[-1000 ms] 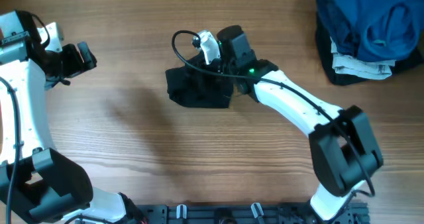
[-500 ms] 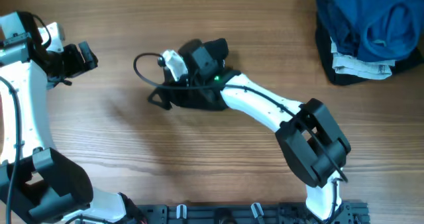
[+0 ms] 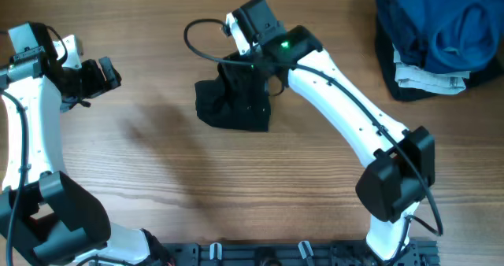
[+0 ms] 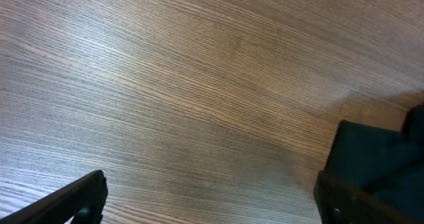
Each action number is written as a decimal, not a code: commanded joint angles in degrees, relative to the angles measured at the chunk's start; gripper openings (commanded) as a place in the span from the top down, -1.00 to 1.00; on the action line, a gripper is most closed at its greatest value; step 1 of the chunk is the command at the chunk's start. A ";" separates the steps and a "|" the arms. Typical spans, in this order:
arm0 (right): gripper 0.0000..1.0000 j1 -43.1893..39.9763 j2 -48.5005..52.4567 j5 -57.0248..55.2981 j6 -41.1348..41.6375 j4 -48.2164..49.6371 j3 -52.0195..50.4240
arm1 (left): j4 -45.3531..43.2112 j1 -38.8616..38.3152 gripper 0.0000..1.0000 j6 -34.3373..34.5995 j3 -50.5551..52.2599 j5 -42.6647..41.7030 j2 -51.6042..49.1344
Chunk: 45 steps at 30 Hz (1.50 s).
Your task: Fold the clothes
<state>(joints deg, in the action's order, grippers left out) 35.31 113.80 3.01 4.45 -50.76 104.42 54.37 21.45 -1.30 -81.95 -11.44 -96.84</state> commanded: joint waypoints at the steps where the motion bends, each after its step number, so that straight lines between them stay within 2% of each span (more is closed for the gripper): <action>1: 0.01 0.35 1.11 -1.25 -1.57 1.07 -4.61 | -0.13 0.09 -1.00 0.52 0.26 -0.72 1.14; 6: -0.02 0.39 1.11 -0.42 -4.48 1.66 -6.40 | -0.20 0.09 -1.00 0.52 0.26 -0.72 1.14; 7: 0.03 0.39 1.11 -0.42 -4.48 2.86 -6.40 | -0.17 0.09 -1.00 0.52 0.26 -0.72 1.14; 9: 0.62 0.46 1.11 -0.42 -4.44 4.96 -6.40 | -0.20 0.09 -1.00 0.52 0.26 -0.72 1.14; 10: 0.81 0.46 1.11 -0.42 -4.46 6.19 -6.43 | -0.20 0.09 -0.99 0.52 0.26 -0.72 1.14; 11: 0.91 0.46 1.16 -0.42 -4.46 7.48 -6.49 | -0.20 0.09 -1.00 0.52 0.26 -0.72 1.14; 15: 0.91 0.61 2.54 0.07 -5.99 13.03 -6.51 | -0.17 0.09 -0.99 0.52 0.26 -0.72 1.14; 21: 0.91 6.82 9.14 8.70 -5.95 31.74 -6.51 | -0.20 0.09 -0.99 0.52 0.26 -0.72 1.14; 25: 0.91 10.67 14.29 8.46 -2.75 33.77 -6.51 | -0.20 0.09 -0.99 0.52 0.26 -0.72 1.14; 26: 0.81 10.75 14.36 8.11 -2.71 33.35 -6.51 | -0.20 0.09 -1.00 0.52 0.26 -0.72 1.14; 28: -0.96 10.27 13.97 5.79 -2.73 32.46 -5.53 | -0.37 0.09 -1.00 0.52 0.26 -0.74 1.14; 34: -1.00 4.66 7.58 6.69 -1.25 15.85 7.08 | -0.39 0.09 -0.99 0.52 0.26 -1.22 1.14; 38: -0.99 -1.46 1.95 7.54 1.97 6.78 9.16 | -0.28 -0.07 -1.00 0.52 0.28 -5.84 1.14; 43: -1.00 -15.17 1.16 18.67 0.96 -7.45 9.09 | 4.44 -5.01 -0.99 0.13 1.53 -9.84 -1.86; 45: -0.99 -18.78 1.16 23.71 -1.92 -8.28 9.09 | 2.67 -7.76 -1.00 -4.33 4.90 -17.31 -4.37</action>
<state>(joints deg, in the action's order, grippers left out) 19.40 114.50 18.65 4.86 -58.65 113.58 58.30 16.78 -1.37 -80.97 -19.70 -97.49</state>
